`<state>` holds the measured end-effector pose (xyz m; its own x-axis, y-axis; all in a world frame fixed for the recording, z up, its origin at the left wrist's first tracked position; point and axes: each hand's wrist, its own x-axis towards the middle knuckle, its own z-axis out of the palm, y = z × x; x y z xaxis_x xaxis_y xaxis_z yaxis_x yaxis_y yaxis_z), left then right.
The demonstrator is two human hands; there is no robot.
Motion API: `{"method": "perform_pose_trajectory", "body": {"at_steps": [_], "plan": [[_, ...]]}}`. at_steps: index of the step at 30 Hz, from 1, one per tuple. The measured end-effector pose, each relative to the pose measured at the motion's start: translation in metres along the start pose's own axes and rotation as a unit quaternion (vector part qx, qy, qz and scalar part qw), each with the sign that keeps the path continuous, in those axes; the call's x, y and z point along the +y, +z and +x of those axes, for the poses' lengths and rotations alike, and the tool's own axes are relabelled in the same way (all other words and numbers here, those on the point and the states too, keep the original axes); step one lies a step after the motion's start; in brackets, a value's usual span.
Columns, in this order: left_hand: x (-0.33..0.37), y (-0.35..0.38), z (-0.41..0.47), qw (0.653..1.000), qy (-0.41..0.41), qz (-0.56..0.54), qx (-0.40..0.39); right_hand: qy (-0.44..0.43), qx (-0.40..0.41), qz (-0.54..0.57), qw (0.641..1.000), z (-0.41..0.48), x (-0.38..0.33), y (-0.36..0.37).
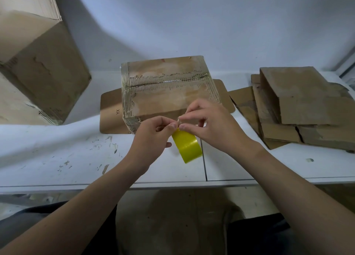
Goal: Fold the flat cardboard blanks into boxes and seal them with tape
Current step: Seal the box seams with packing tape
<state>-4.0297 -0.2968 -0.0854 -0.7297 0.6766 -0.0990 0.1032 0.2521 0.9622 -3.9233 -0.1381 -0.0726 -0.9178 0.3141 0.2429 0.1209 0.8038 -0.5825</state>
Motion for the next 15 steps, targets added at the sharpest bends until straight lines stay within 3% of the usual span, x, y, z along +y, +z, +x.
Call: {"method": "perform_pose_trajectory", "body": {"at_steps": [7,9,13,15], "plan": [[-0.004,-0.001,-0.001,0.993,0.101,0.002,0.063,0.012,0.017,0.051,0.998,0.007,-0.008,0.006],[-0.003,-0.004,-0.002,0.994,0.064,-0.045,0.074,0.014,0.036,0.057,0.998,0.008,-0.012,0.007],[0.002,-0.009,-0.006,0.983,-0.090,-0.162,0.005,0.024,0.051,0.081,0.995,0.006,-0.024,0.007],[0.004,-0.014,-0.009,0.987,-0.073,-0.144,-0.006,0.044,0.051,0.094,0.993,0.006,-0.031,0.007]]}}
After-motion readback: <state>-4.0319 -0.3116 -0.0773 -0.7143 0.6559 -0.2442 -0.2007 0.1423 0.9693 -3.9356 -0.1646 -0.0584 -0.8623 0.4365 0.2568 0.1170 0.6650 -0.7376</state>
